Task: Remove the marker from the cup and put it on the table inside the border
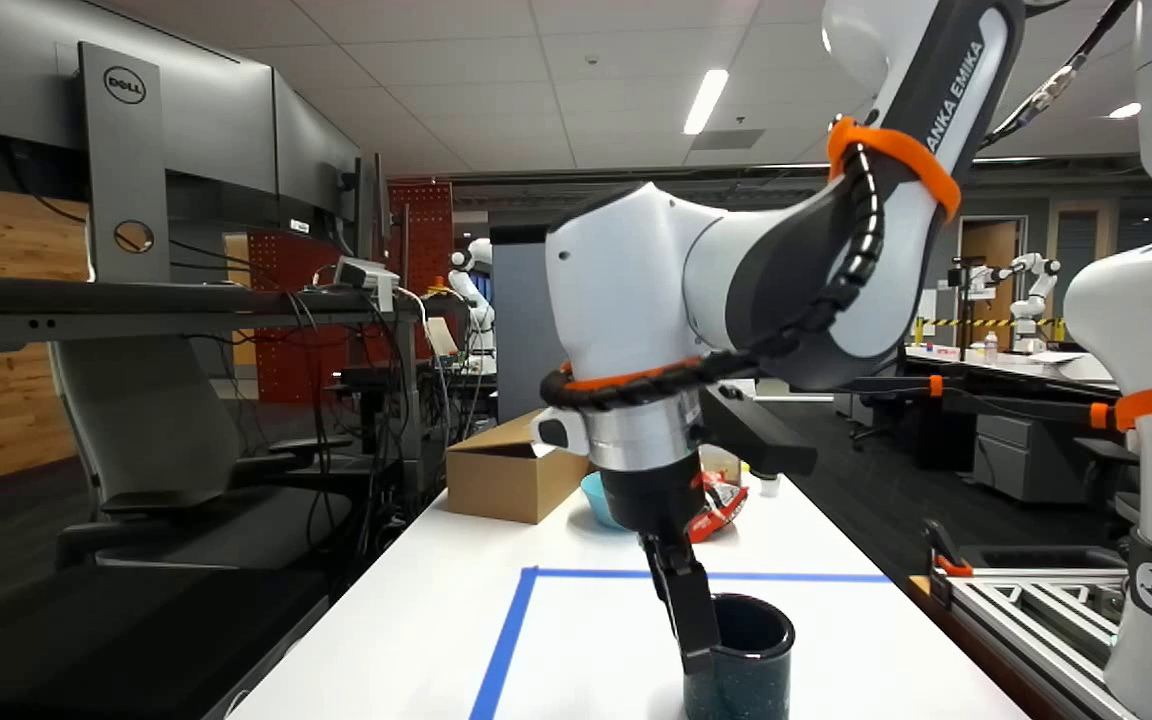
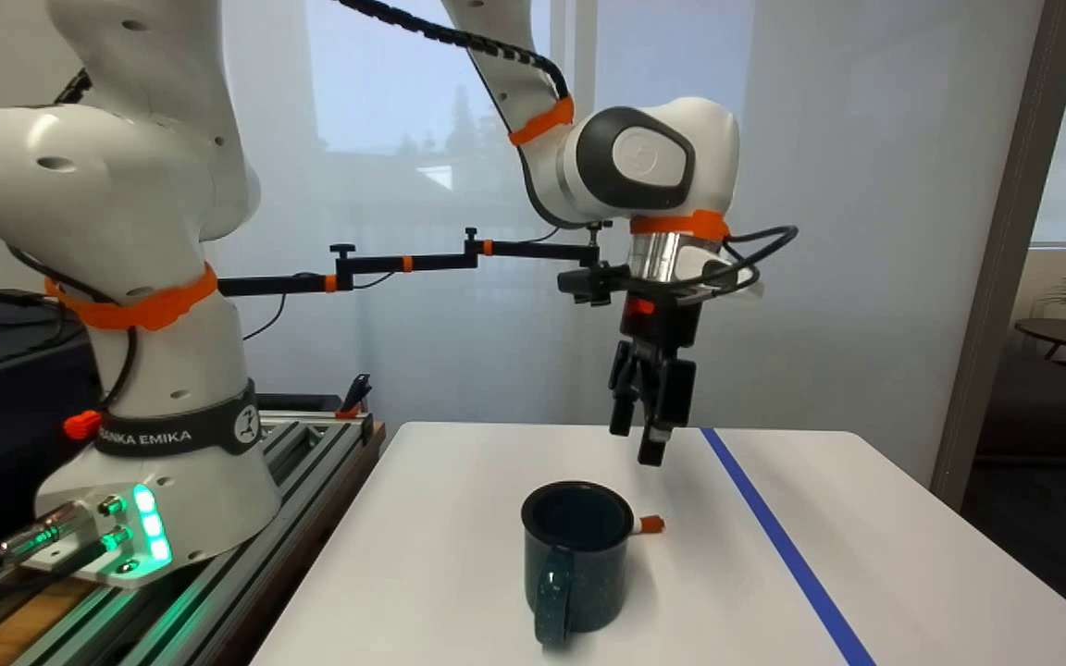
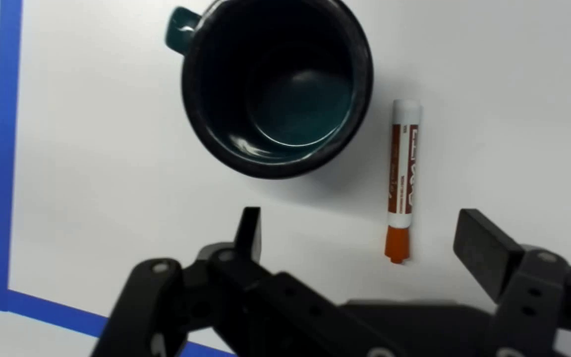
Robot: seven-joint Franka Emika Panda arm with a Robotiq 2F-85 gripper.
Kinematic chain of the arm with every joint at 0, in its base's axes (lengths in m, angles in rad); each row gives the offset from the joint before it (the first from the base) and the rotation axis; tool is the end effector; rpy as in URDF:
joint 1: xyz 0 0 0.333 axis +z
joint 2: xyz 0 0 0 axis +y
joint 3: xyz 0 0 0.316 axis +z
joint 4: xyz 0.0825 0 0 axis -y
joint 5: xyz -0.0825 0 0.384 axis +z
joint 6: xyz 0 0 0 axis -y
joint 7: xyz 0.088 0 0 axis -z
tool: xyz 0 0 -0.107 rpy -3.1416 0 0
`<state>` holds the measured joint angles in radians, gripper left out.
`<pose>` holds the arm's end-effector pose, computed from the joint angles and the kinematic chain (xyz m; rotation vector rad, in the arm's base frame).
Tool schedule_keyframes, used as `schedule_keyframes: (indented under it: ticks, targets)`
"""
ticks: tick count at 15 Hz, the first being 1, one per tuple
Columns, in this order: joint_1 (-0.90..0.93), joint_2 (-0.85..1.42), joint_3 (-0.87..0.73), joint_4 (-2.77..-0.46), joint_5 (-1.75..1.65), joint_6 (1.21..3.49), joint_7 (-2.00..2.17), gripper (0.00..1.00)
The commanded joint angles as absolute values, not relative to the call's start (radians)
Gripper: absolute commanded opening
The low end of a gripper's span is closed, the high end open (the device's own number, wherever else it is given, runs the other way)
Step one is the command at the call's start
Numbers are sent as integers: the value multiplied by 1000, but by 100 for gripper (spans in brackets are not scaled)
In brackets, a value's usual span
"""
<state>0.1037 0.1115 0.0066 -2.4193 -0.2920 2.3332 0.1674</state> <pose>0.4685 0.0471 0.2488 2.9067 0.2421 -0.2460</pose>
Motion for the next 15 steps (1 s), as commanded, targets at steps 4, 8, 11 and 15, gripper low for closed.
schedule_keyframes:
  ticks: [4,8,11,15]
  targets:
    - [41,-52,3,-2430,-284,2164,184,100]
    - [13,-159,-3,-2467,-280,2110,184,100]
    - [14,-159,-2,-2474,-280,2110,189,100]
    - [14,-158,-2,-2474,-280,2110,190,100]
